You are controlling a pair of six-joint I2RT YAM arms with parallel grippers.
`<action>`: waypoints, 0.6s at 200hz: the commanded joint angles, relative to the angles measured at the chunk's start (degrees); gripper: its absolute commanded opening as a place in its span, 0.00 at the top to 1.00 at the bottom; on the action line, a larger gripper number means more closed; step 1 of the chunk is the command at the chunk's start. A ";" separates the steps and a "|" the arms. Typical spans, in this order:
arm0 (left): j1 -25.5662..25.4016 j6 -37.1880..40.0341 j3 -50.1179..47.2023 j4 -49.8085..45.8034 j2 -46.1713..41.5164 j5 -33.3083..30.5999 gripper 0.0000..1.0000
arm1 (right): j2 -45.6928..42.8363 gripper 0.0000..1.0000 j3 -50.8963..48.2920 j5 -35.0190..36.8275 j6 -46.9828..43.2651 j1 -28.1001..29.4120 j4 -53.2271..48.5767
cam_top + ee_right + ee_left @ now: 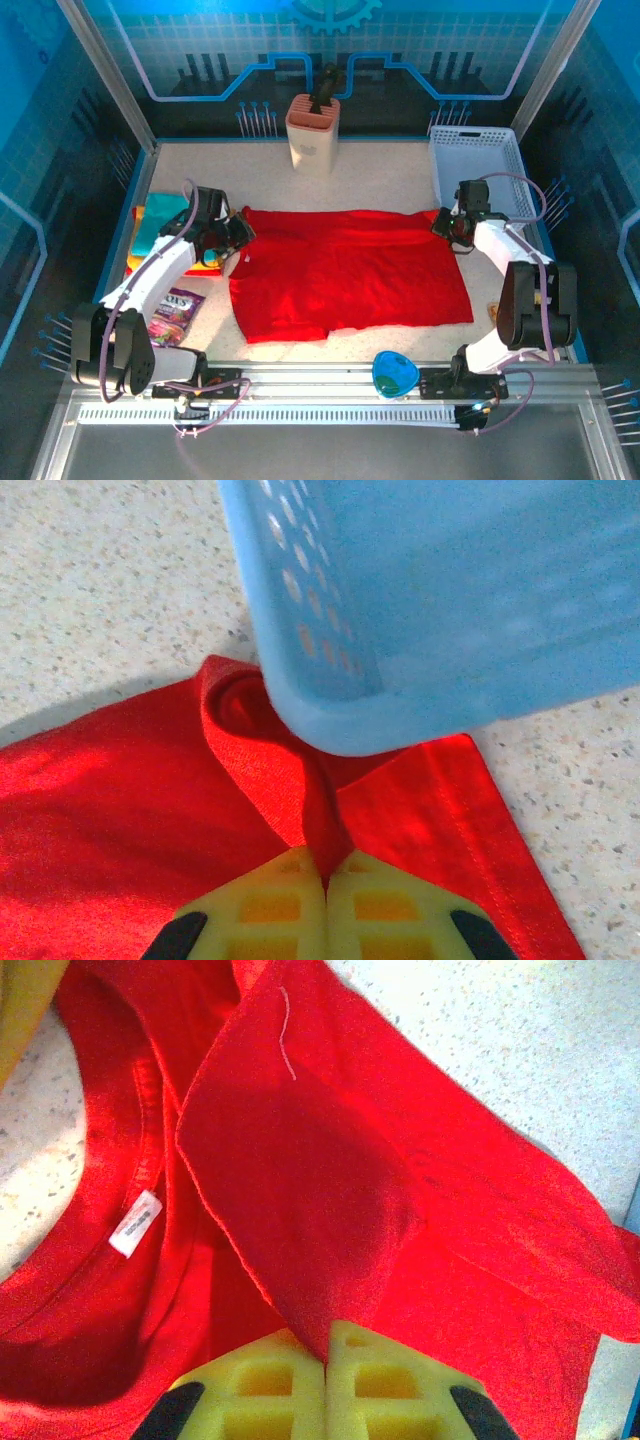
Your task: Fold and stack the t-shirts
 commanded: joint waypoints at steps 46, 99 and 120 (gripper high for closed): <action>0.77 0.73 -1.23 -1.87 0.00 -0.24 1.00 | 4.57 0.92 3.53 2.69 -1.14 -0.79 -5.43; 0.78 1.54 -0.26 -3.81 1.55 -1.35 1.00 | 4.06 0.52 4.11 2.79 -0.77 -0.37 -7.09; 0.77 1.51 -0.49 -3.89 1.51 -0.88 1.00 | 1.99 0.46 3.57 2.46 -0.52 0.15 -7.08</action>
